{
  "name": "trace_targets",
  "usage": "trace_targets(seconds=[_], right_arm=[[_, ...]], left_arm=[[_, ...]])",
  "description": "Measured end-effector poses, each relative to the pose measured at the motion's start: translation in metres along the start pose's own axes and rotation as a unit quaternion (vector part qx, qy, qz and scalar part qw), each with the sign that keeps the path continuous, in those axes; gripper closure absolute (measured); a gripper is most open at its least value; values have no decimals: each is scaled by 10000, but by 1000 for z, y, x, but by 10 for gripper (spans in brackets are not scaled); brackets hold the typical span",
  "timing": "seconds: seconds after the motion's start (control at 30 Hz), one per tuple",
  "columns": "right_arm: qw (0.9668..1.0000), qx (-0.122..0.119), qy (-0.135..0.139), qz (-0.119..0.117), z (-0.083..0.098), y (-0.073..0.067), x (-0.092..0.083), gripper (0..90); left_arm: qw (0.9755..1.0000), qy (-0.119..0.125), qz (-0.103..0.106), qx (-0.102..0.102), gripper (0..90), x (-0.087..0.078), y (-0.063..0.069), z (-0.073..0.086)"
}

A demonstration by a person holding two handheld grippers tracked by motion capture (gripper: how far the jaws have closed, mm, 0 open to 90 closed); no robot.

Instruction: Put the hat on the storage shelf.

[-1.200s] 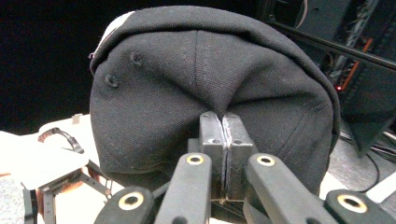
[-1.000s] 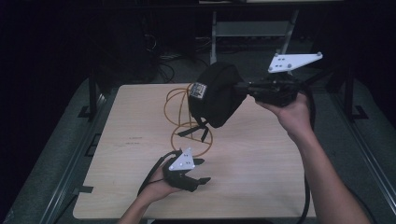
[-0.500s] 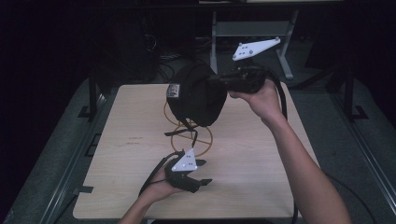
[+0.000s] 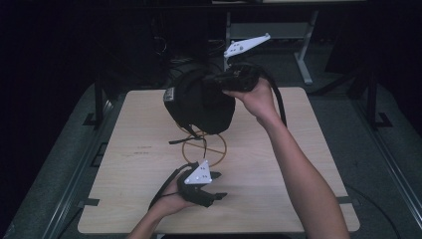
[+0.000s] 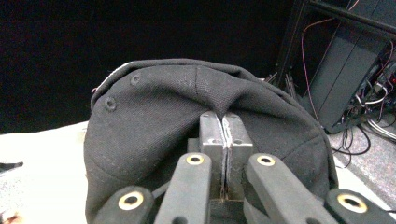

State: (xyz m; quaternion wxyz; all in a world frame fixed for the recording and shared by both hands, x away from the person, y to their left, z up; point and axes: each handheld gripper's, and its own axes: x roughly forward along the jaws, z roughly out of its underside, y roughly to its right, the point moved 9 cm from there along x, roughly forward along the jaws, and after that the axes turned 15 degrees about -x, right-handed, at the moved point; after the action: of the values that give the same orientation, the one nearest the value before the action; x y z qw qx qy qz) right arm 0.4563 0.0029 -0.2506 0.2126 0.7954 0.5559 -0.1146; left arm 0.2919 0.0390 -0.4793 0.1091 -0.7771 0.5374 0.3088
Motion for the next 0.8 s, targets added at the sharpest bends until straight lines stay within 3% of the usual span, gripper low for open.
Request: trace_targets(seconds=[0.33, 0.4, 0.43, 0.47, 0.5, 0.73, 0.8], right_arm=[[9997, 106, -226, 15, 0, 9, 33, 864], [9993, 259, -258, -71, 1, 8, 41, 745], [9988, 276, -411, -12, 4, 9, 47, 676], [9988, 276, -411, -12, 4, 9, 47, 676], [9984, 346, -437, -8, 6, 8, 50, 613], [9981, 477, -360, -122, 10, 5, 45, 513], [9983, 476, -325, -90, 11, 4, 41, 495]], left_arm=[[9999, -92, 59, 125, 358, 5, 4, 1], [9998, -115, 57, 150, 358, 6, 5, 2], [9998, -108, 62, 126, 358, 6, 6, 2], [9998, -108, 62, 126, 358, 6, 6, 2], [9999, -104, 60, 124, 358, 6, 6, 2], [9999, -84, 27, 101, 355, 3, 4, 3], [10000, -2, 42, -1, 354, 3, 5, 2]])
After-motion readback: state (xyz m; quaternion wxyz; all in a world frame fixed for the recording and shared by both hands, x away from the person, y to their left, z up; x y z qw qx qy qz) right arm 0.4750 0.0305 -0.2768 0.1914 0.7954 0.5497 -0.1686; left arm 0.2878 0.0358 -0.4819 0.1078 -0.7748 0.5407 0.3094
